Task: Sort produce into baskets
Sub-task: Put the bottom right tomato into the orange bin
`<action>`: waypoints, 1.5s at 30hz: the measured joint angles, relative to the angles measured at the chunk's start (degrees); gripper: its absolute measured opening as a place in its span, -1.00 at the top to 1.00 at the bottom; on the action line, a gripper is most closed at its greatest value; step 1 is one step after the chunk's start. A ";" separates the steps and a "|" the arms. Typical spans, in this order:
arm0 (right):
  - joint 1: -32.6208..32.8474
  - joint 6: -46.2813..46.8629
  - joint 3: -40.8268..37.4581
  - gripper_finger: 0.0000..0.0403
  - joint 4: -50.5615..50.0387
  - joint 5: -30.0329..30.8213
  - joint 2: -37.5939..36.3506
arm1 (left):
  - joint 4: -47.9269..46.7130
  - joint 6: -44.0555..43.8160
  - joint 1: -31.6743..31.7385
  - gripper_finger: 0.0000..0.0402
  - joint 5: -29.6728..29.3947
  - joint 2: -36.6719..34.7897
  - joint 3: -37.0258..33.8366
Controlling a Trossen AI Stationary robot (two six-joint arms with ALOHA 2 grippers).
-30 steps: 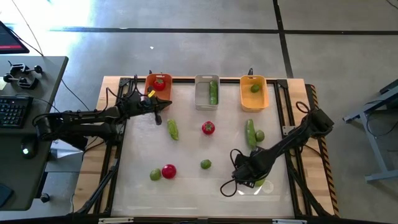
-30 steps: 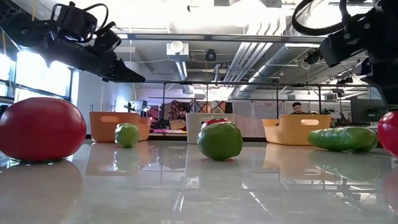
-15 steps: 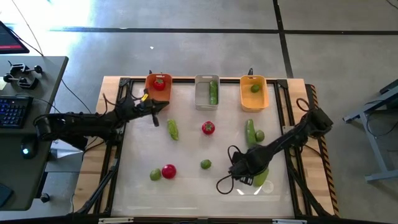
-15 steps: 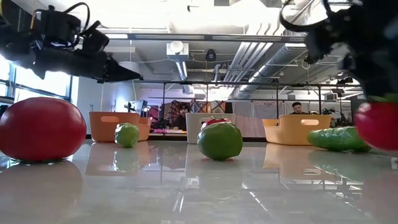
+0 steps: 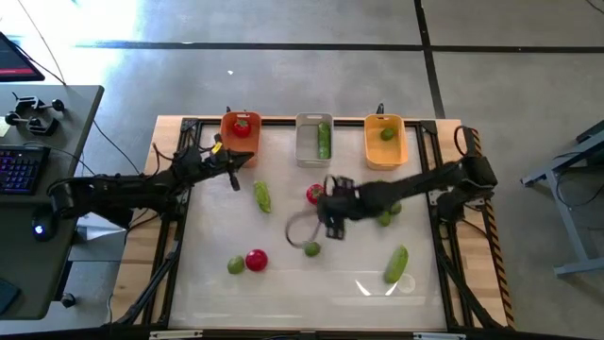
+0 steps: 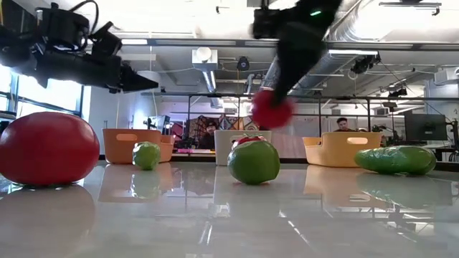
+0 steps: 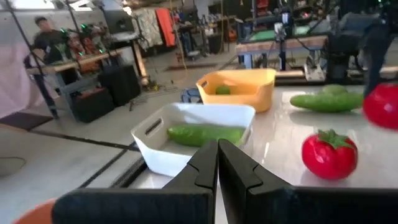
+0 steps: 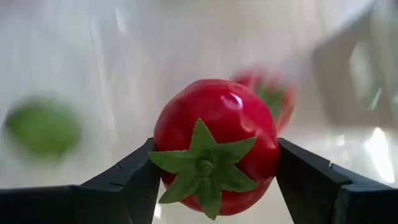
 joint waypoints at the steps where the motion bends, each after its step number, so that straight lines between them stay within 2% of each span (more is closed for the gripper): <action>1: -1.50 -2.58 0.00 -0.27 3.51 -0.02 0.28 | -0.75 -0.01 0.01 1.00 -0.18 -1.27 0.00; 5: -6.71 -11.24 0.00 -0.27 15.11 -0.28 1.67 | -2.03 -0.06 0.04 1.00 -1.58 -7.45 -1.21; 9: -10.60 -15.23 3.49 -0.27 19.42 -0.75 4.48 | -4.14 0.01 0.07 1.00 -4.92 -13.99 -1.88; 15: -14.28 -17.77 16.20 -0.27 20.06 -0.84 12.17 | -5.61 1.80 0.93 1.00 -7.86 -21.44 -1.88; 24: -17.36 -20.14 36.64 -0.27 19.85 -1.66 26.41 | -7.20 3.29 5.70 1.00 -14.12 -30.80 -1.88; 34: -21.38 -20.24 59.13 -0.27 17.69 -5.94 42.13 | -7.72 2.54 10.71 1.00 -10.23 -36.21 -1.86; 37: -22.73 -18.91 58.29 -0.27 22.53 -7.79 43.29 | -7.79 2.09 11.50 1.00 -9.68 -36.18 -1.86; 41: -24.72 -14.55 58.18 -0.26 21.40 -11.73 43.47 | -7.94 1.54 12.37 1.00 -6.37 -36.17 -1.86; 45: -25.80 -14.26 58.18 -0.22 20.90 -12.50 43.56 | -9.00 1.43 13.21 1.00 -4.43 -36.17 -1.86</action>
